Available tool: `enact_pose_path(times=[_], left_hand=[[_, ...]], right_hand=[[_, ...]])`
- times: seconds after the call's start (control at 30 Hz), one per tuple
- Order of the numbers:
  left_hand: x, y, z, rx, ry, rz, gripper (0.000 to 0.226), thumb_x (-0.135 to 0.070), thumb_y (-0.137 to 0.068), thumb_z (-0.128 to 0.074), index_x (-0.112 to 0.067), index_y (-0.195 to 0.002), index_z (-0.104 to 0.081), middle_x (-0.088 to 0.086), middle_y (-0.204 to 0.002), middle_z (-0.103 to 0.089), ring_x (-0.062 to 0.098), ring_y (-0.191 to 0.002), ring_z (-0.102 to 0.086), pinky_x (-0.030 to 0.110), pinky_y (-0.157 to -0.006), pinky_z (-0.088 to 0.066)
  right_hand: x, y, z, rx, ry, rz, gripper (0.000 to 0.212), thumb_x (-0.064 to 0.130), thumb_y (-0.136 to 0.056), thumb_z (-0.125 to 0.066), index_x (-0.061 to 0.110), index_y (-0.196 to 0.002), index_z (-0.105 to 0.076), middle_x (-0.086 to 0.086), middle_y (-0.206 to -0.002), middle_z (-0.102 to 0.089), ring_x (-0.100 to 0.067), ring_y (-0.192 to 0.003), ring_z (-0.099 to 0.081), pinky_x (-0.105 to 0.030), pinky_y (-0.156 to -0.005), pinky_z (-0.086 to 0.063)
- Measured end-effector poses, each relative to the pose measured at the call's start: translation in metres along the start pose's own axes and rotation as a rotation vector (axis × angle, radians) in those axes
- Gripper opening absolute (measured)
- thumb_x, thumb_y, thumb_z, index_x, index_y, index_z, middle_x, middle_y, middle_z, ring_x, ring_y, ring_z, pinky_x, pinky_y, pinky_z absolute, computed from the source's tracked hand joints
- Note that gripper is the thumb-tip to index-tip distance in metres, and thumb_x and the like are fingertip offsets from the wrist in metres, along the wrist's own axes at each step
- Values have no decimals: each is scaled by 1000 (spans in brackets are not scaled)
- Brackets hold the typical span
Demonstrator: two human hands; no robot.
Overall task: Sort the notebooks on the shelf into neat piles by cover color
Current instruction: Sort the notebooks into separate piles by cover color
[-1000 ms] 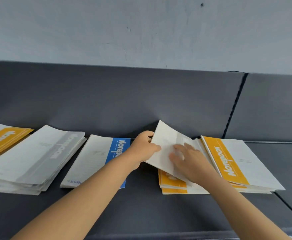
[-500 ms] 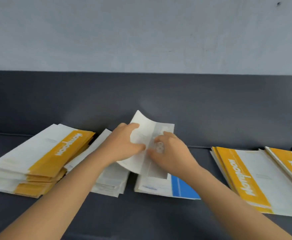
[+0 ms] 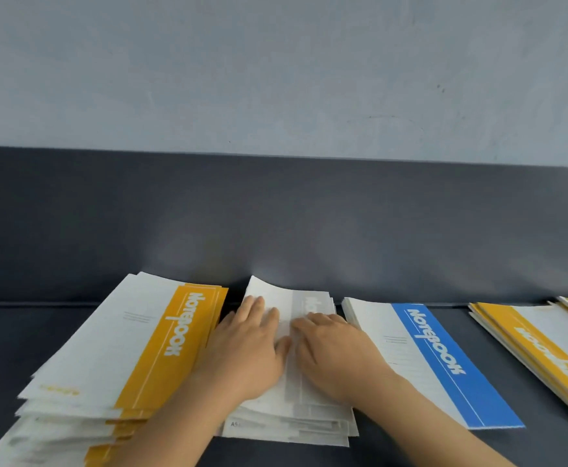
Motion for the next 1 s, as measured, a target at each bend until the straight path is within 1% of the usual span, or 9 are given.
enact_pose_path(times=[0.1, 0.2, 0.3, 0.4, 0.5, 0.77, 0.87, 0.93, 1.0], left_hand=[[-1, -1, 0, -1, -25, 20, 60, -51, -101, -21, -21, -153, -17, 3, -163, -5, 19, -150, 3, 36, -121, -11], [-4, -1, 11, -46, -83, 24, 52, -52, -99, -26, -22, -140, -37, 3, -154, -30, 21, -145, -17, 37, -116, -23], [-18, -3, 31, -100, -118, 21, 50, -54, -98, -24, -22, -130, -45, 1, -141, -45, 22, -137, -30, 38, -113, -29], [-50, -6, 50, -131, -159, 9, 59, -58, -98, -22, -21, -140, -42, 3, -147, -42, 25, -141, -29, 38, -113, -26], [-104, -16, 62, -136, -126, -33, 58, -58, -98, -25, -19, -136, -44, 3, -141, -47, 25, -137, -33, 38, -109, -28], [-282, -65, 25, -12, 57, -69, 48, -55, -95, -42, -14, -118, -52, 5, -123, -59, 26, -118, -50, 36, -90, -39], [-328, -87, 1, 45, 228, -4, 43, -57, -91, -51, -17, -105, -59, 3, -114, -64, 24, -106, -59, 36, -85, -46], [-344, -98, -7, 55, 297, 48, 39, -59, -84, -60, -21, -83, -55, 0, -101, -66, 21, -95, -63, 32, -76, -48], [-344, -107, -10, 85, 279, 130, 49, -64, -73, -71, -20, -83, -52, -1, -96, -63, 20, -94, -62, 31, -74, -46]], right_hand=[[-2, 0, -2, 8, 8, -25, 54, 48, -91, -11, 21, -109, -54, 2, -113, -58, -24, -109, -52, -34, -91, -38], [-13, 1, 6, 6, 2, -103, 42, 45, -98, -30, 19, -121, -54, 0, -123, -58, -25, -116, -49, -34, -99, -32], [-29, 7, 27, -42, 1, -159, 49, 48, -99, -30, 18, -131, -50, -2, -133, -53, -23, -125, -44, -35, -103, -32], [-57, 21, 53, -78, 36, -205, 55, 55, -97, -28, 17, -130, -51, -3, -130, -55, -25, -124, -44, -38, -100, -37], [-104, 43, 75, -72, 83, -278, 56, 57, -96, -27, 17, -127, -52, -3, -125, -58, -26, -119, -47, -38, -93, -40], [-331, 121, 96, -26, 98, -528, 37, 39, -96, -42, 16, -123, -54, -6, -124, -59, -29, -115, -53, -36, -87, -45], [-373, 123, 72, 73, 82, -483, 38, 34, -98, -39, 16, -130, -52, -4, -132, -56, -26, -121, -51, -35, -94, -45], [-381, 120, 54, 118, 97, -407, 35, 28, -99, -36, 15, -123, -58, -4, -127, -59, -26, -116, -53, -32, -89, -44], [-383, 116, 48, 100, 74, -363, 35, 27, -99, -34, 12, -112, -63, -6, -118, -63, -26, -107, -56, -31, -81, -44]])
Point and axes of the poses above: each hand's wrist, its own y-axis away from the middle knuckle, its own z-axis out of the back of the hand, x = y × z, the point moved 9 cm from there along -y, towards the middle knuckle
